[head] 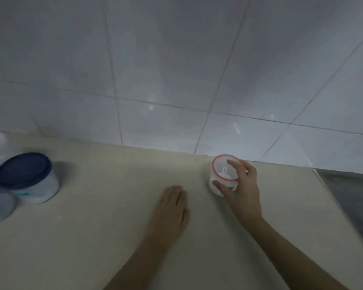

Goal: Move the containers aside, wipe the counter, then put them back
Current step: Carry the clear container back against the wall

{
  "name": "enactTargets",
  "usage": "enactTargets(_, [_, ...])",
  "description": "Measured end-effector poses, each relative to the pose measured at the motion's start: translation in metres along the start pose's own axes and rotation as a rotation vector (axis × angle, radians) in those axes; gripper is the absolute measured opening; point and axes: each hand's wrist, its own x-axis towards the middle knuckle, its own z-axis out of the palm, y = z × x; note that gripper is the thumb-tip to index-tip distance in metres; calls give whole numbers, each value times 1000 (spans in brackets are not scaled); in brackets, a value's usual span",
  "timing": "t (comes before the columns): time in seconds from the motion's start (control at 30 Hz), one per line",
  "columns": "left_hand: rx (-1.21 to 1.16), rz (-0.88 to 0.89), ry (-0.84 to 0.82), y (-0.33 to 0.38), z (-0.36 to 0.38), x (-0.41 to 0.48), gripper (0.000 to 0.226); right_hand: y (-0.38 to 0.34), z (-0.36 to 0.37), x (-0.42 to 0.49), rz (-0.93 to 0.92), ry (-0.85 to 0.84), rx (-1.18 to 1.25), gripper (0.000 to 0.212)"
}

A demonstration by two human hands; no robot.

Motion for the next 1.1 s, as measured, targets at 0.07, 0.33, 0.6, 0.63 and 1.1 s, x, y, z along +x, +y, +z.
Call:
enactTargets(0.07, [11,-15,-24,3,9,10,46,22,-8,19,43,36,-17,63])
enactTargets(0.33, [32,-11,-11,5,19,17,51,86,-24,81,110,105,-4,63])
enactTargets(0.6, [-3,-41,-19,9,16,22,51,99,-23,79,91,96,1,62])
enactTargets(0.63, [2,-44,-22,9,16,22,51,98,-25,79,95,89,-6,61])
enactTargets(1.1, [-83,-175,120,1,-35,-5,43,9,-15,51,-378,-97,-495,52])
